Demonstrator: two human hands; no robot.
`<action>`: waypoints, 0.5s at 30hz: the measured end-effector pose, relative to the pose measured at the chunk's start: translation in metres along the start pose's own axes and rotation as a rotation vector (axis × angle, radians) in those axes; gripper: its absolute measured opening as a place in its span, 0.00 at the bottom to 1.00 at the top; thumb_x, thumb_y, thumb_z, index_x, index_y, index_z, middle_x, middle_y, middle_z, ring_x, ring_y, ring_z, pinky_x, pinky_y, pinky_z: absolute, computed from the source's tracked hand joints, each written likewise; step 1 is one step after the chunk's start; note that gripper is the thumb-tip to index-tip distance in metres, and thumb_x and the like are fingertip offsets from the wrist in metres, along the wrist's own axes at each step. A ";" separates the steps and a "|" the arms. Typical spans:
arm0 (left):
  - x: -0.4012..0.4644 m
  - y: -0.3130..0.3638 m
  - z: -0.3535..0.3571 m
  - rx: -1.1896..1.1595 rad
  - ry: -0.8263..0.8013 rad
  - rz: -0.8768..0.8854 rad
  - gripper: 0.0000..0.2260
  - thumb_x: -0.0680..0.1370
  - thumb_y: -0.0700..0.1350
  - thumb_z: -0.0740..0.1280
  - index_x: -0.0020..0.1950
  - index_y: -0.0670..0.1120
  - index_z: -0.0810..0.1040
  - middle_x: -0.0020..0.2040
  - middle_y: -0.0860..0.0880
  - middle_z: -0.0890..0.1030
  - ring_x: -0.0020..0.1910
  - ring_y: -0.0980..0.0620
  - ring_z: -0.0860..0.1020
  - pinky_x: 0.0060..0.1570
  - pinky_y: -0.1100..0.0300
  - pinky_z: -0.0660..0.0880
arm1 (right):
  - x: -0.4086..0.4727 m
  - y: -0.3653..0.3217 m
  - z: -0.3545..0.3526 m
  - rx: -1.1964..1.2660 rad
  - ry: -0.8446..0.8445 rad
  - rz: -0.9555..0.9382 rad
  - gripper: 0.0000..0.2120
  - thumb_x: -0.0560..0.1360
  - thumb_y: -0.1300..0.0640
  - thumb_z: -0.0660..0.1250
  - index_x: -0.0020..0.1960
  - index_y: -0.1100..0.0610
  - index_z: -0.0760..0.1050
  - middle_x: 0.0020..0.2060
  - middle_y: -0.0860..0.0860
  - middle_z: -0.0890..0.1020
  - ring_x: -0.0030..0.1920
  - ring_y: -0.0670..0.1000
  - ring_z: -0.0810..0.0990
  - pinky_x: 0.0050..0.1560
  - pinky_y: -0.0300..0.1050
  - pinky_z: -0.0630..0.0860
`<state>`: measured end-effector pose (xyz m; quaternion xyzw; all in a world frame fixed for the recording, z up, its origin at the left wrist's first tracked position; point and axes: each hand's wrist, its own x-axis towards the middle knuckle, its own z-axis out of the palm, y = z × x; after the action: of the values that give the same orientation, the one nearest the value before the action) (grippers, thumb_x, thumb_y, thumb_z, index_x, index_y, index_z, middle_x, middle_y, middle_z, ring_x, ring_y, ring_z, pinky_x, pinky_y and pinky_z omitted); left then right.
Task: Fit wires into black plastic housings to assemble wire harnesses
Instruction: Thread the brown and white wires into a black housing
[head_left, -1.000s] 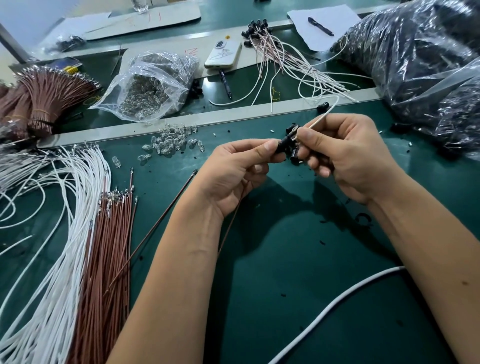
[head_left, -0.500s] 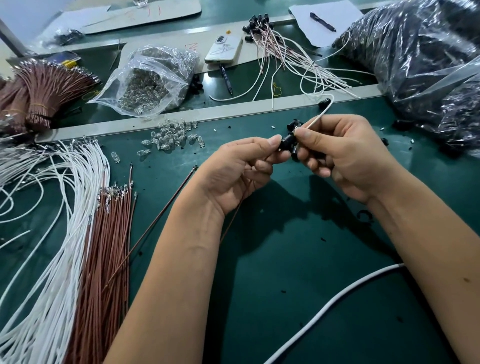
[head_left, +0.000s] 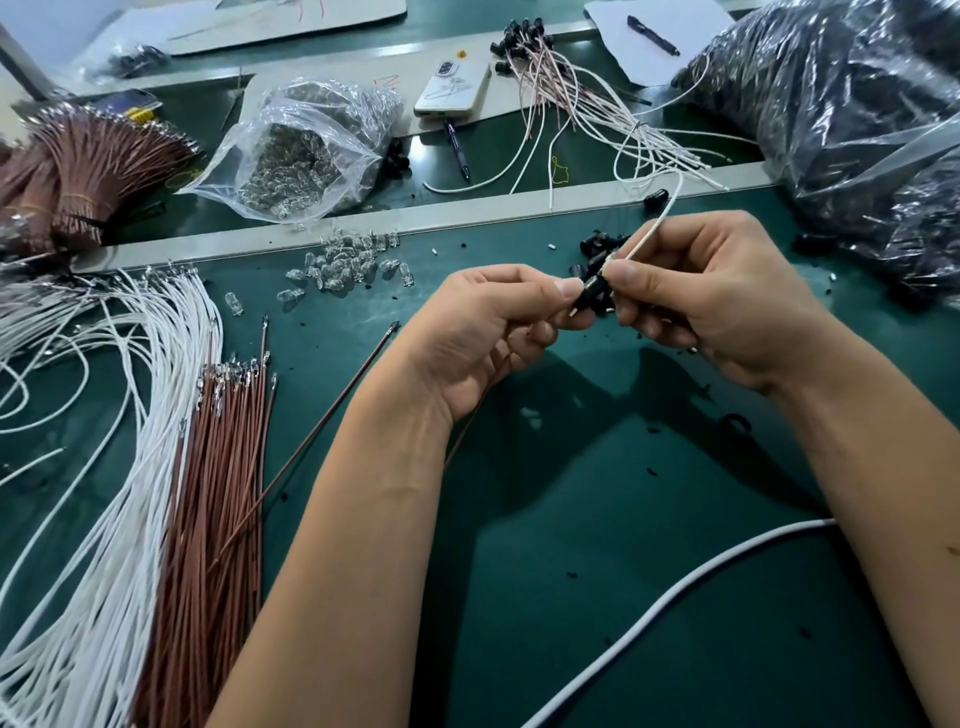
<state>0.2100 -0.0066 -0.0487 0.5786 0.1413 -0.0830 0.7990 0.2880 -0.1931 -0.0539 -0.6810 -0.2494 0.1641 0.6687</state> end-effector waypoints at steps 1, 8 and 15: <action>0.000 0.000 0.000 0.023 0.003 0.001 0.06 0.76 0.37 0.71 0.39 0.44 0.81 0.38 0.42 0.84 0.27 0.58 0.72 0.29 0.71 0.67 | 0.000 0.001 0.001 -0.015 0.009 -0.009 0.04 0.76 0.59 0.74 0.42 0.57 0.82 0.29 0.54 0.82 0.23 0.47 0.73 0.20 0.34 0.64; -0.002 0.001 0.002 0.014 -0.016 -0.003 0.05 0.78 0.35 0.68 0.50 0.40 0.83 0.37 0.44 0.83 0.28 0.56 0.73 0.30 0.70 0.68 | 0.003 0.003 0.006 -0.022 0.096 -0.057 0.15 0.84 0.56 0.66 0.42 0.57 0.85 0.32 0.56 0.82 0.26 0.48 0.72 0.21 0.35 0.62; -0.001 -0.001 0.002 0.012 -0.012 0.022 0.05 0.77 0.35 0.69 0.47 0.42 0.84 0.39 0.43 0.84 0.29 0.54 0.76 0.30 0.69 0.72 | 0.000 0.003 0.011 -0.089 0.077 -0.034 0.13 0.84 0.55 0.66 0.49 0.59 0.87 0.37 0.65 0.84 0.27 0.48 0.69 0.24 0.34 0.63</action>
<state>0.2095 -0.0089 -0.0486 0.5843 0.1297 -0.0785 0.7972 0.2821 -0.1840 -0.0571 -0.7114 -0.2421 0.1155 0.6496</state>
